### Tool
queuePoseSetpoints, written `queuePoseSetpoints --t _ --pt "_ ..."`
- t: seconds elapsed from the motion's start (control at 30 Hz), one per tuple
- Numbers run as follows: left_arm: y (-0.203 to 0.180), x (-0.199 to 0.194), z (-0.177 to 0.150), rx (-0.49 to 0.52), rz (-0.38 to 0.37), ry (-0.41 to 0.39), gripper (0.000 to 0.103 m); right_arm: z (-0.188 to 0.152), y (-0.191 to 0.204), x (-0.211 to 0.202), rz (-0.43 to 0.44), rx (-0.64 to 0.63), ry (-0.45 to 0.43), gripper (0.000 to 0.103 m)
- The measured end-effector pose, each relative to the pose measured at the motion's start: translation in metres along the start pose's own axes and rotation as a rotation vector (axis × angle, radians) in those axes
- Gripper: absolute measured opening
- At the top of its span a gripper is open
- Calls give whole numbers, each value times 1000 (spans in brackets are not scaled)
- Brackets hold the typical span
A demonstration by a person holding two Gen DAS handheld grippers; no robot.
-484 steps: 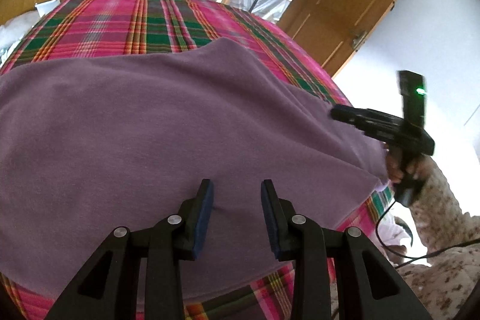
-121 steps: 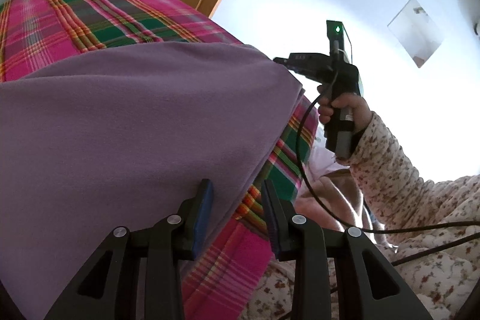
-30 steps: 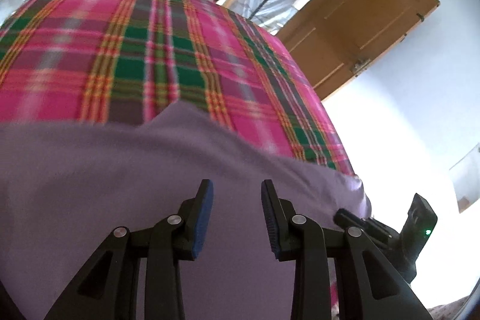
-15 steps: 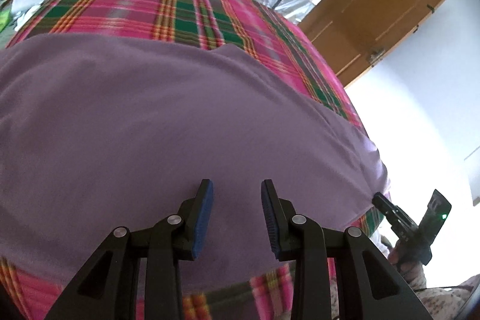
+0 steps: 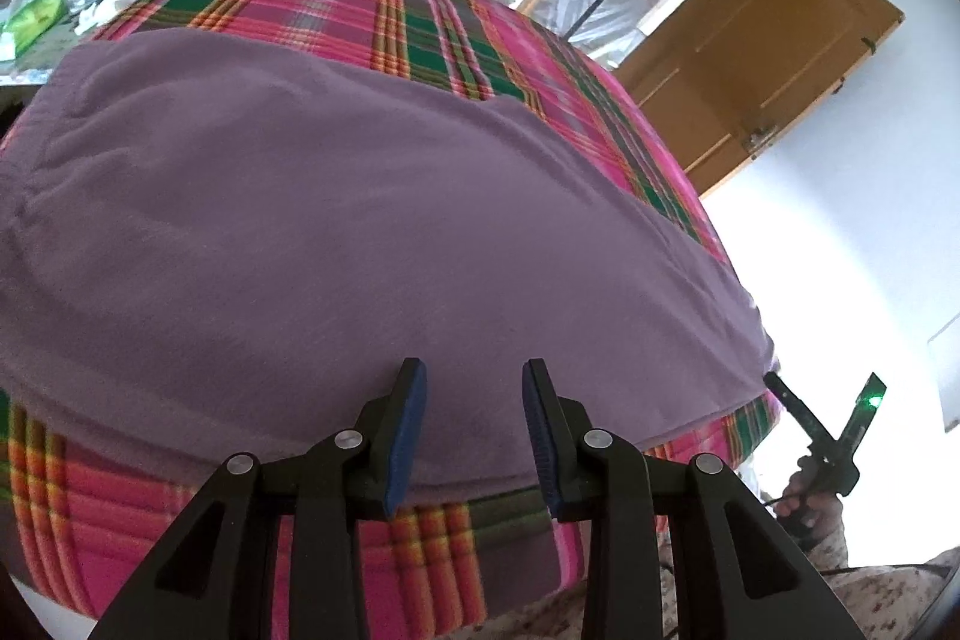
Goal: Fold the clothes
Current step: 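Smooth the blanket with the right gripper while the left gripper holds its edge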
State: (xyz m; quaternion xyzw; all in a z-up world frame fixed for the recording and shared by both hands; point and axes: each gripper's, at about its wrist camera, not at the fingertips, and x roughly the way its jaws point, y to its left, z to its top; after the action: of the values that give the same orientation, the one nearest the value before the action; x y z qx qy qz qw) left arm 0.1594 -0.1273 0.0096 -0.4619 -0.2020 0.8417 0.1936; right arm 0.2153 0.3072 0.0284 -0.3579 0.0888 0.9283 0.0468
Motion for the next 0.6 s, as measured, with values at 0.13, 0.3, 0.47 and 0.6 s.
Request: queuePoseSetpoints --t 0.13,0.3,0.47,0.6 --pt "4 -9 -5 -7 12 -11 34 10 33 2 126 -50 -32 28" --pt "15 -23 -11 -37 32 -37 34 7 89 18 216 -210 1 28" --pt "28 -33 -17 -80 22 -59 34 -11 95 13 206 -268 40 28" --pt "37 -44 -23 -94 34 -72 34 -9 95 4 187 -271 41 28"
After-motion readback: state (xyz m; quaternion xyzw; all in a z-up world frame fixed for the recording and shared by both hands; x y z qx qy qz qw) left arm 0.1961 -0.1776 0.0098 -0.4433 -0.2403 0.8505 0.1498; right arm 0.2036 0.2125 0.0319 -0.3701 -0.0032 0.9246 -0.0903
